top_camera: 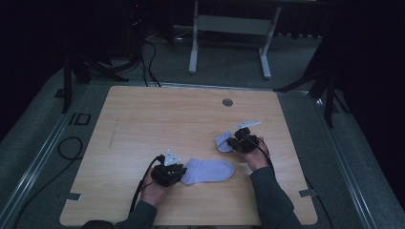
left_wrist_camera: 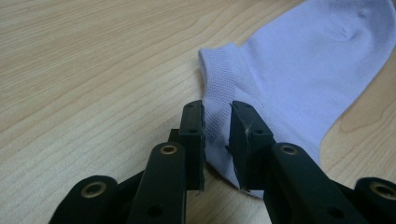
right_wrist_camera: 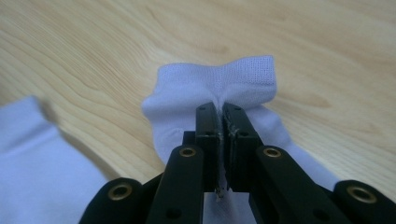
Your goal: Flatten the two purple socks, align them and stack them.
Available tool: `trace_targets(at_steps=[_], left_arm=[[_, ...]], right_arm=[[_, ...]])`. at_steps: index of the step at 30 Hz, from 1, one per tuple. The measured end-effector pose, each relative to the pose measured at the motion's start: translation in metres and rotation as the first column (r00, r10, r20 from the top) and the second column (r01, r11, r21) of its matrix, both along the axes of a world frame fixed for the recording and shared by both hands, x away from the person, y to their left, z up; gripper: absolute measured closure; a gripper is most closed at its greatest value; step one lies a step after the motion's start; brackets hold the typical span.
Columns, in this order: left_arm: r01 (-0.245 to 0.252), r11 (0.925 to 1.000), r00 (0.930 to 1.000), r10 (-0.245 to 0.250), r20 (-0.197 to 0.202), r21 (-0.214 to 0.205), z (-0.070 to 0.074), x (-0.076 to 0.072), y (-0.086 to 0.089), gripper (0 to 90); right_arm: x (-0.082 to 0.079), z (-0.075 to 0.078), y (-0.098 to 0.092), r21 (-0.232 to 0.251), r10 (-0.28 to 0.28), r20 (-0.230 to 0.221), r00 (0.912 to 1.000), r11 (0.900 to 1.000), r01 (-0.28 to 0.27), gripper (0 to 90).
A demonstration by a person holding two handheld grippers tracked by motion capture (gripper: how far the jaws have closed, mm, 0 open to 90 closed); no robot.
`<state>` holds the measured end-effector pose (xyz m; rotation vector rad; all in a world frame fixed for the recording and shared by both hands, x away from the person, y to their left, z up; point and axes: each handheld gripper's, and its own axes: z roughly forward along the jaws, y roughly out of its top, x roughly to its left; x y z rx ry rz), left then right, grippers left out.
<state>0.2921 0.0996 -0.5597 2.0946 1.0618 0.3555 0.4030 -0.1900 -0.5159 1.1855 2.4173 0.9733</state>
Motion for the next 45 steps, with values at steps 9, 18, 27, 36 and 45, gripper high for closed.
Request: trace_targets(at_steps=[9,18,27,36,45], left_arm=[[0.003,0.9999,0.9998,-0.003,0.018,0.015,0.0,0.003,-0.002,75.1],[0.001,1.0,0.9995,-0.001,0.03,-0.005,0.005,0.002,-0.001,73.2],[0.006,0.9997,0.9995,-0.005,0.033,-0.024,0.011,-0.004,0.001,72.9],[0.013,0.9998,0.9998,-0.013,0.016,-0.018,0.01,-0.006,0.002,73.3],[0.026,0.9996,0.9997,-0.026,-0.006,0.015,0.004,-0.006,-0.004,80.3]], right_arm=[[-0.023,0.037,-0.017,0.099,0.001,0.089,0.996,0.995,-0.01,85.8],[-0.055,0.072,-0.023,0.195,0.03,0.173,0.9845,0.9788,-0.064,85.7],[-0.076,0.072,-0.01,0.208,0.068,0.16,0.9847,0.9728,-0.101,85.6],[-0.085,0.071,-0.005,0.196,0.08,0.172,0.9818,0.9739,-0.114,85.6],[-0.093,0.075,-0.006,0.176,0.092,0.188,0.9778,0.9763,-0.126,85.5]])
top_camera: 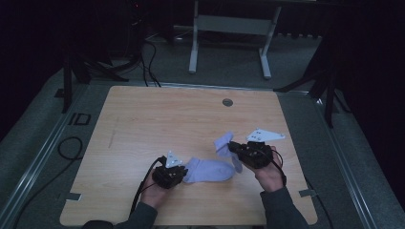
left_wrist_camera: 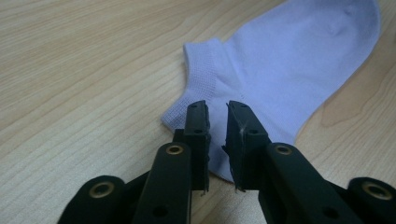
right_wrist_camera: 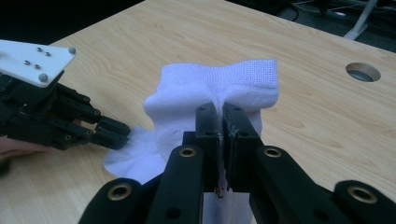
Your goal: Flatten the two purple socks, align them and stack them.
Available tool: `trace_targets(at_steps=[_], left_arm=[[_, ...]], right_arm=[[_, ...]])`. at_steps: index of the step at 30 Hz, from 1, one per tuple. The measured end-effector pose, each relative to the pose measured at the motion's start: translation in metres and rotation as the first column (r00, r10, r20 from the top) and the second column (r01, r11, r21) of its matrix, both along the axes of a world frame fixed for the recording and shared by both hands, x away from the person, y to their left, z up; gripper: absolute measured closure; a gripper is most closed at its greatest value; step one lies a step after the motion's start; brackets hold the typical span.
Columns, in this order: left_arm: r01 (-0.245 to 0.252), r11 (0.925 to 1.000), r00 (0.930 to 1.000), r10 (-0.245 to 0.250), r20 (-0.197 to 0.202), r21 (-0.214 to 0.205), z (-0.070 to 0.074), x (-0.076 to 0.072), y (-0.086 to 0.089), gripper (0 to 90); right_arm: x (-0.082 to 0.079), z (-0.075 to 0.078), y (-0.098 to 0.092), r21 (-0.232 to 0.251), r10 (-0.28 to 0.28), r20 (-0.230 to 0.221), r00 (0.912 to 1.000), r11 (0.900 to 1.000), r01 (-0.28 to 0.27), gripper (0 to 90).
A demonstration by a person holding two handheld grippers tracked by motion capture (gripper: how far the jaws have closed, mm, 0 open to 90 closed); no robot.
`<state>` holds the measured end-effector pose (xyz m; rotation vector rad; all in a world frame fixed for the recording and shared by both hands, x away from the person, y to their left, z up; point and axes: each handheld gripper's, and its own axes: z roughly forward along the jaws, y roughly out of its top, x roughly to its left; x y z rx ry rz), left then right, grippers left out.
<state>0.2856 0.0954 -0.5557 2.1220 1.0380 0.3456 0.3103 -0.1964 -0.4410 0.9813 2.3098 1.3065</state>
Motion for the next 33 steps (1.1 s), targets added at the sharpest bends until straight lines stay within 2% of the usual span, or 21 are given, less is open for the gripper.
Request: trace_targets(at_steps=[5,13,21,29,31,33], left_arm=[[-0.008,0.9998,0.9998,0.008,-0.018,0.017,-0.003,0.001,0.0,86.4],[-0.008,0.9998,0.9998,0.008,-0.02,0.017,-0.003,0.001,-0.001,86.3],[-0.003,0.9999,0.9997,0.003,-0.025,0.014,-0.003,0.002,0.0,86.2],[-0.004,1.0,0.9996,0.004,-0.028,-0.001,-0.003,0.003,0.001,84.1],[-0.004,0.9999,0.9997,0.004,-0.025,-0.01,-0.002,0.002,0.002,82.6],[-0.006,0.9993,0.9998,0.005,-0.018,-0.038,0.003,0.002,0.005,81.7]], right_arm=[[0.0,-0.008,0.009,-0.028,0.016,-0.006,0.9999,0.9995,-0.016,85.5],[0.002,-0.029,0.028,-0.013,0.052,-0.057,0.997,0.9985,-0.053,85.5],[0.009,-0.041,0.048,0.01,0.078,-0.09,0.9929,0.997,-0.077,85.5],[0.017,-0.063,0.062,-0.002,0.081,-0.147,0.9858,0.9966,-0.082,85.5],[0.017,-0.067,0.063,-0.007,0.08,-0.156,0.9845,0.9966,-0.082,85.5],[0.017,-0.07,0.064,-0.006,0.078,-0.165,0.9833,0.9968,-0.08,85.5]])
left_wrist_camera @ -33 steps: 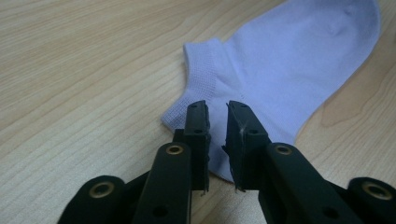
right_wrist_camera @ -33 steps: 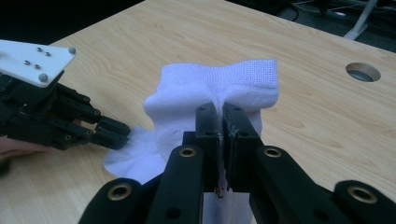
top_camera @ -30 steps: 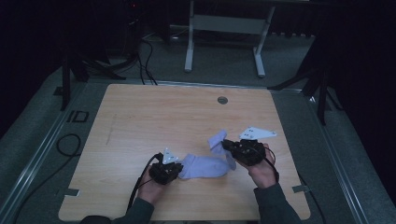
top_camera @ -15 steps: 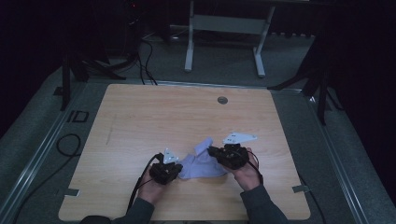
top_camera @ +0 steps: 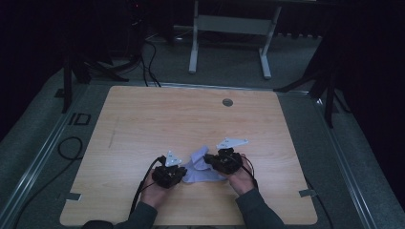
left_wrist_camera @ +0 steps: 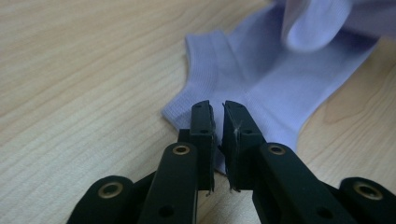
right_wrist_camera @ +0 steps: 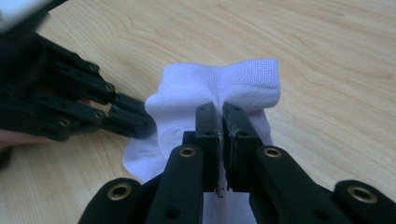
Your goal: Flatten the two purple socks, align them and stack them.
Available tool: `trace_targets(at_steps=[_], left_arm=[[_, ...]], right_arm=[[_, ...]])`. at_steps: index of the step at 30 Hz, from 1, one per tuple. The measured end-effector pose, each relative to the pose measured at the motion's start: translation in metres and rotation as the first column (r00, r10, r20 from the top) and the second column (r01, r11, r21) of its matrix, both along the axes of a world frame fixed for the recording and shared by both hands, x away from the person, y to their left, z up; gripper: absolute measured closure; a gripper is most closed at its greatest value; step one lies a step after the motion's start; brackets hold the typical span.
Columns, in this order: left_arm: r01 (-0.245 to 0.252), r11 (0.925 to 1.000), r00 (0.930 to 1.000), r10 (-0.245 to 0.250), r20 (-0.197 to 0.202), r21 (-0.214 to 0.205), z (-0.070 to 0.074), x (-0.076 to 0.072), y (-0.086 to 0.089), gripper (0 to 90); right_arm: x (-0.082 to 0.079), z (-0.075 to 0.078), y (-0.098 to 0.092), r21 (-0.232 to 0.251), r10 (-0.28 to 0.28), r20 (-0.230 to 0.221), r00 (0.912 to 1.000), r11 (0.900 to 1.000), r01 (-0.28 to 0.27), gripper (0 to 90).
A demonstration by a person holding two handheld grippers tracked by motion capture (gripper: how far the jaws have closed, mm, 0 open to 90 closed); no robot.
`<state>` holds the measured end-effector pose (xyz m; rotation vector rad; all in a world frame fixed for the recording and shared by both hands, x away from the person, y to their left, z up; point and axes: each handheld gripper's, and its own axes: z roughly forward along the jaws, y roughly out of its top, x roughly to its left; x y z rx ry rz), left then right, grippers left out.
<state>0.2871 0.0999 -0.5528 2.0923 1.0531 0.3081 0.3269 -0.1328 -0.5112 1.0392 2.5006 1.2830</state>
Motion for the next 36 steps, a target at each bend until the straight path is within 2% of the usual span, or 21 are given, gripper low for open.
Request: trace_targets(at_steps=[4,8,13,15,17,20,23,26,29,31,32,33,34,36], left_arm=[[0.003,0.9977,0.9997,-0.001,0.024,-0.068,0.011,-0.001,0.006,78.0],[0.032,0.9905,0.9992,-0.029,0.025,-0.134,0.016,-0.003,0.004,74.2],[0.041,0.9862,0.9991,-0.04,0.013,-0.16,0.014,0.0,-0.003,67.6],[0.049,0.9858,0.9988,-0.047,0.015,-0.161,0.014,0.0,-0.006,67.3],[0.047,0.9864,0.9989,-0.044,0.018,-0.158,0.014,0.0,-0.008,72.4],[0.048,0.9893,0.9988,-0.046,0.017,-0.138,0.013,0.001,-0.01,86.2],[0.04,0.9895,0.9992,-0.038,0.015,-0.139,0.013,0.001,-0.01,88.0],[0.033,0.99,0.9994,-0.031,0.016,-0.137,0.013,0.002,-0.009,88.0],[0.03,0.991,0.9995,-0.028,0.017,-0.131,0.013,0.002,-0.008,88.0],[0.025,0.9914,0.9996,-0.023,0.019,-0.128,0.013,0.002,-0.008,88.0],[0.025,0.9914,0.9996,-0.023,0.019,-0.128,0.013,0.002,-0.008,88.0],[0.023,0.9917,0.9996,-0.021,0.017,-0.127,0.012,0.002,-0.009,88.0],[0.022,0.9917,0.9997,-0.02,0.016,-0.126,0.012,0.002,-0.009,88.0],[0.024,0.9923,0.9996,-0.022,0.015,-0.122,0.012,0.002,-0.009,88.0]], right_arm=[[0.0,-0.003,0.001,-0.008,0.008,-0.008,0.9999,0.9999,-0.008,85.5],[0.0,-0.006,0.004,-0.013,0.011,-0.009,0.9999,0.9999,-0.011,85.5],[-0.002,-0.008,0.008,-0.019,0.027,-0.008,0.9996,0.9994,-0.027,85.5],[-0.002,-0.009,0.009,-0.023,0.031,-0.007,0.9995,0.9992,-0.031,85.5],[-0.002,-0.01,0.009,-0.025,0.032,-0.012,0.9994,0.9992,-0.032,85.5],[-0.002,-0.011,0.01,-0.035,0.052,-0.024,0.9984,0.998,-0.053,84.0],[-0.005,-0.008,0.009,-0.035,0.07,-0.026,0.9972,0.9969,-0.071,78.5],[-0.008,0.004,0.003,-0.006,0.075,0.001,0.9972,0.9972,-0.075,73.7],[-0.01,0.018,-0.01,0.004,0.05,0.049,0.9976,0.9987,-0.05,73.6],[-0.011,0.024,-0.02,-0.022,0.022,0.08,0.9965,0.9995,-0.021,78.0],[-0.011,0.024,-0.02,-0.022,0.022,0.08,0.9965,0.9995,-0.021,78.0],[-0.012,0.025,-0.026,-0.05,0.008,0.095,0.9955,0.9987,-0.003,80.1],[-0.013,0.02,-0.036,-0.135,-0.016,0.115,0.9932,0.9903,0.032,83.6],[-0.013,0.01,-0.043,-0.197,-0.029,0.108,0.9937,0.9791,0.05,84.4]])
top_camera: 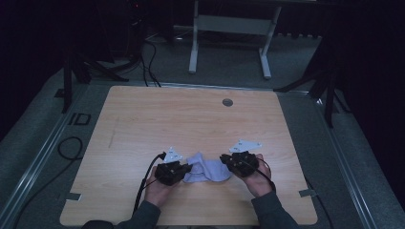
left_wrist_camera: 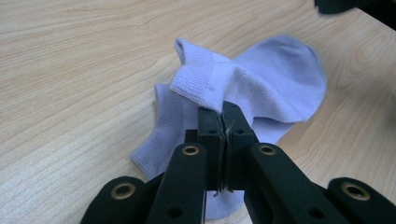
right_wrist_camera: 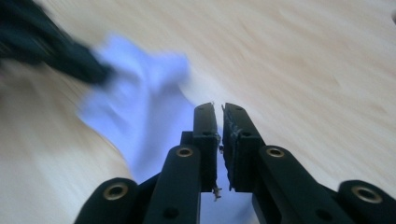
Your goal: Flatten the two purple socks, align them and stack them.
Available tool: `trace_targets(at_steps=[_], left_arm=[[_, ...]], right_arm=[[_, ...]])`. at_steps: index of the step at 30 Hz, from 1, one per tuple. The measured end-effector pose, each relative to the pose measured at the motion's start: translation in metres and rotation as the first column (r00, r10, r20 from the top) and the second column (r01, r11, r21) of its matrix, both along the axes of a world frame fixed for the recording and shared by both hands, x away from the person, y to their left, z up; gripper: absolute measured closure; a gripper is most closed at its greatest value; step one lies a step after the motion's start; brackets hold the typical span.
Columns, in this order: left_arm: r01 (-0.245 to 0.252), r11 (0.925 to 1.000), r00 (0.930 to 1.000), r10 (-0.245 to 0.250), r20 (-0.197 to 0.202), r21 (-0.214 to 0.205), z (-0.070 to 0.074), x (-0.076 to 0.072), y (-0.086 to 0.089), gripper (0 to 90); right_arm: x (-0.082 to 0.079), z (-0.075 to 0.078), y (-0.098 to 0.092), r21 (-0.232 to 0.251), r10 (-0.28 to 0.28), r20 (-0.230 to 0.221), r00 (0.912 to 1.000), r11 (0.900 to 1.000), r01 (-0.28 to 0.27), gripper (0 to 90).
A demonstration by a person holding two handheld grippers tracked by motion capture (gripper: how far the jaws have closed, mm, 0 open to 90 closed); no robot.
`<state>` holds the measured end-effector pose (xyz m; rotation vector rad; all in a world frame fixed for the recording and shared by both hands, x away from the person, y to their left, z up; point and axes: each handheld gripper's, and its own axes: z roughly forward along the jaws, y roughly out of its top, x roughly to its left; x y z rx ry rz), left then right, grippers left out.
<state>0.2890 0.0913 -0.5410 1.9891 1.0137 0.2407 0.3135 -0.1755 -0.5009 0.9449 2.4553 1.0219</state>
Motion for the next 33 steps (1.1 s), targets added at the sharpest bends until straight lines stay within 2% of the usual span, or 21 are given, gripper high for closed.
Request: trace_targets(at_steps=[5,9,25,30,32,33], left_arm=[[0.003,1.0,1.0,-0.003,-0.004,0.003,-0.001,0.0,0.0,88.0],[0.004,1.0,0.9999,-0.004,-0.014,0.0,-0.001,0.0,0.003,88.0],[-0.031,0.9991,0.995,0.034,-0.094,0.03,-0.005,-0.006,0.022,88.0],[-0.043,0.9981,0.9938,0.047,-0.101,0.044,-0.006,-0.006,0.024,86.6],[-0.056,0.9972,0.9936,0.06,-0.096,0.05,-0.005,-0.005,0.027,86.3],[-0.079,0.9955,0.9928,0.084,-0.085,0.053,-0.003,-0.004,0.03,86.1]], right_arm=[[0.003,-0.03,-0.008,-0.049,-0.023,-0.065,0.9976,0.9986,0.02,85.9],[0.004,-0.045,-0.008,-0.094,-0.036,-0.093,0.995,0.9952,0.027,87.2],[0.001,-0.049,-0.011,-0.057,-0.059,-0.089,0.9943,0.9969,0.054,87.8],[0.0,-0.05,-0.012,-0.052,-0.058,-0.086,0.9946,0.9972,0.054,87.8],[0.0,-0.05,-0.013,-0.047,-0.06,-0.092,0.9939,0.9973,0.056,87.8],[0.0,-0.05,-0.013,-0.044,-0.06,-0.091,0.994,0.9975,0.056,87.8]])
